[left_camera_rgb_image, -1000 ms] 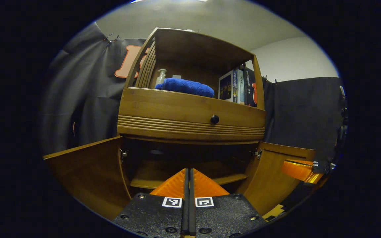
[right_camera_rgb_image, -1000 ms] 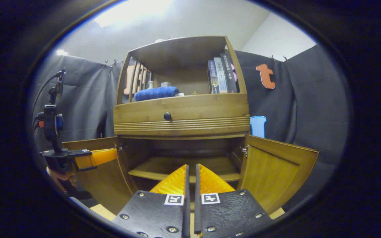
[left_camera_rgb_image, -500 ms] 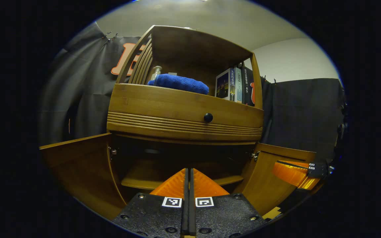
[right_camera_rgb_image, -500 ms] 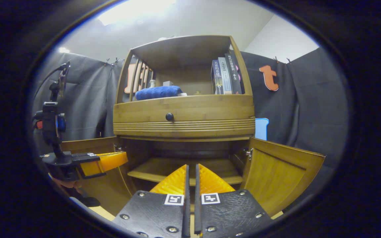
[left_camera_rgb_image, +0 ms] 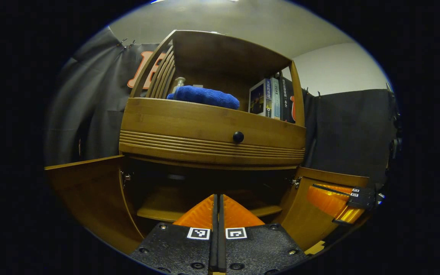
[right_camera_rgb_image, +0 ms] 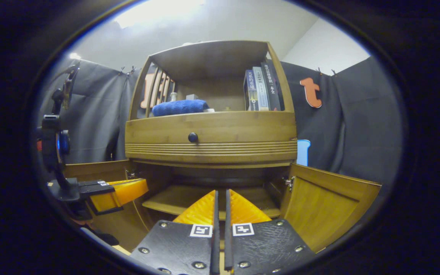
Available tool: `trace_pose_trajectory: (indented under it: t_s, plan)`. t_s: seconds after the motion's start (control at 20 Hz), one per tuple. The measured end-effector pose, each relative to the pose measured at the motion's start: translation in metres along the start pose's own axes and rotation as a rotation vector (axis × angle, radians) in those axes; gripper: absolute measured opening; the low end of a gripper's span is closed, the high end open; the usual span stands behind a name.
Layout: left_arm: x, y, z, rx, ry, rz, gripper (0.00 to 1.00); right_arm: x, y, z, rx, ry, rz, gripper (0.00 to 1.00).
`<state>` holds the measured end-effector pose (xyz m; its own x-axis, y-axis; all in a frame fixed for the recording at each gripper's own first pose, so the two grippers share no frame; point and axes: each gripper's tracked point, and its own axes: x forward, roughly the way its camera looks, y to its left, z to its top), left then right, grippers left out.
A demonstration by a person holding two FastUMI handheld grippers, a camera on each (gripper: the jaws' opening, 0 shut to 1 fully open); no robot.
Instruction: Open the right door of the double-door shoe cabinet with the right hand, and open the left door with the left hand.
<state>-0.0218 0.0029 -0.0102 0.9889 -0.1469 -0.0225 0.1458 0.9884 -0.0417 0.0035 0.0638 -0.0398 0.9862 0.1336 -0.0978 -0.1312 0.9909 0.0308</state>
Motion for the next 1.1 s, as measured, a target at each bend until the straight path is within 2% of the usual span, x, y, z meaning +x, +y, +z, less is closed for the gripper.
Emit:
trace_pose_trajectory:
  t_s: [0.1, 0.15, 0.2, 0.25, 0.3, 0.4, 0.55, 0.6, 0.7, 0.8, 0.85, 0.9, 1.05, 1.1]
  plan:
    - [-0.001, -0.004, 0.003, 0.010, -0.007, -0.005, 0.00, 0.004, -0.002, 0.002, -0.011, -0.008, -0.007, 0.09]
    - [0.004, -0.006, 0.003, 0.016, -0.012, -0.006, 0.07, 0.005, -0.003, 0.003, -0.017, -0.013, -0.011, 0.07]
    - [0.004, -0.006, 0.004, 0.021, -0.018, -0.001, 0.07, 0.006, -0.004, 0.004, -0.021, -0.016, -0.016, 0.12]
    - [0.004, -0.008, 0.007, 0.022, -0.026, -0.006, 0.10, 0.007, -0.003, 0.005, -0.022, -0.025, -0.011, 0.12]
    - [0.006, -0.010, 0.008, 0.022, -0.034, -0.007, 0.14, 0.007, 0.000, 0.008, -0.023, -0.030, -0.006, 0.19]
    - [0.005, -0.013, 0.013, 0.023, -0.046, -0.009, 0.30, 0.008, 0.002, 0.009, -0.023, -0.041, 0.004, 0.29]
    - [0.004, -0.011, 0.013, 0.022, -0.053, 0.009, 0.96, 0.009, 0.006, 0.010, -0.025, -0.048, 0.022, 0.78]
    - [0.009, -0.011, 0.013, 0.011, -0.060, 0.014, 0.94, 0.011, 0.005, 0.011, -0.022, -0.057, 0.020, 0.95]
    - [0.011, -0.009, 0.013, 0.005, -0.062, 0.020, 0.96, 0.010, 0.004, 0.013, -0.017, -0.071, 0.013, 0.99]
    - [0.011, -0.007, 0.012, 0.016, -0.056, 0.028, 0.96, 0.011, 0.002, 0.017, -0.013, -0.079, 0.009, 1.00]
    - [0.010, -0.008, 0.012, 0.017, -0.058, 0.027, 0.92, 0.011, 0.002, 0.017, -0.011, -0.081, 0.008, 1.00]
    - [0.010, -0.009, 0.013, 0.016, -0.061, 0.025, 0.96, 0.011, 0.002, 0.018, -0.009, -0.084, 0.006, 0.99]
    - [0.010, -0.011, 0.015, 0.020, -0.067, 0.021, 0.96, 0.012, 0.002, 0.016, -0.008, -0.075, 0.004, 0.99]
    - [0.010, -0.010, 0.016, 0.024, -0.067, 0.023, 0.96, 0.011, 0.003, 0.015, -0.005, -0.071, 0.006, 0.96]
